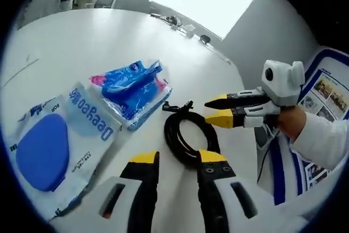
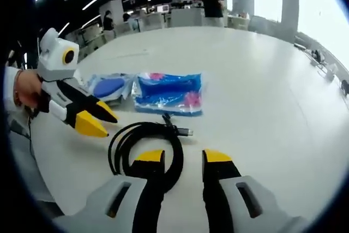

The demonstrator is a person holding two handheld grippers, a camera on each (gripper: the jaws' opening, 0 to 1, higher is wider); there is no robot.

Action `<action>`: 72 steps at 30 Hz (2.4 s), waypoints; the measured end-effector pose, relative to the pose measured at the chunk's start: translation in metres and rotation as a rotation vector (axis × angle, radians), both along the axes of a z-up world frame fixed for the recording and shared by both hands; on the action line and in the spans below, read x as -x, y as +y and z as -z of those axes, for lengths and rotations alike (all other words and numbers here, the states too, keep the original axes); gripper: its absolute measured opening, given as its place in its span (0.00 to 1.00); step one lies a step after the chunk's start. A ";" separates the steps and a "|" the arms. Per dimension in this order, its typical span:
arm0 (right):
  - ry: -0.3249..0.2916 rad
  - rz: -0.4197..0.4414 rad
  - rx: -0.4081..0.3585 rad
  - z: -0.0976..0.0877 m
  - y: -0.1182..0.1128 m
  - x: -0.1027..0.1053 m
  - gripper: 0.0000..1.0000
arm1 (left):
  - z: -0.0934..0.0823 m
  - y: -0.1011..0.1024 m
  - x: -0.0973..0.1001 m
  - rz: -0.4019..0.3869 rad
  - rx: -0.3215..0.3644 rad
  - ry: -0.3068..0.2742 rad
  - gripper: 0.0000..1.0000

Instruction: Arrange the tabletop items into an orderly group along one side of the table until the central work area is clear of visible clutter.

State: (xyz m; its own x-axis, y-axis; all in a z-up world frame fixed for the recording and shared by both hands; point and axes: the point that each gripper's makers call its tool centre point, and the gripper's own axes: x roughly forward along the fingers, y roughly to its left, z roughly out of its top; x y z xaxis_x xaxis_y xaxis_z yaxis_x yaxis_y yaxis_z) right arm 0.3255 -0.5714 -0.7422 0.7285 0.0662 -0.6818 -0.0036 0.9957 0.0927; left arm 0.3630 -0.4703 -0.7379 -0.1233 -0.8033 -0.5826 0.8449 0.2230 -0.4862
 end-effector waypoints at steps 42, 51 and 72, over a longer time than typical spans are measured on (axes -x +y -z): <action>-0.071 -0.154 0.001 -0.034 0.053 0.024 0.57 | -0.037 0.109 0.010 0.040 0.131 -0.148 0.68; -0.084 -0.163 -0.004 -0.042 0.059 0.031 0.61 | -0.040 0.158 0.014 0.007 0.129 -0.177 0.74; -0.090 -0.189 -0.010 -0.049 0.083 0.052 0.68 | -0.057 0.274 -0.003 -0.212 0.130 -0.257 0.81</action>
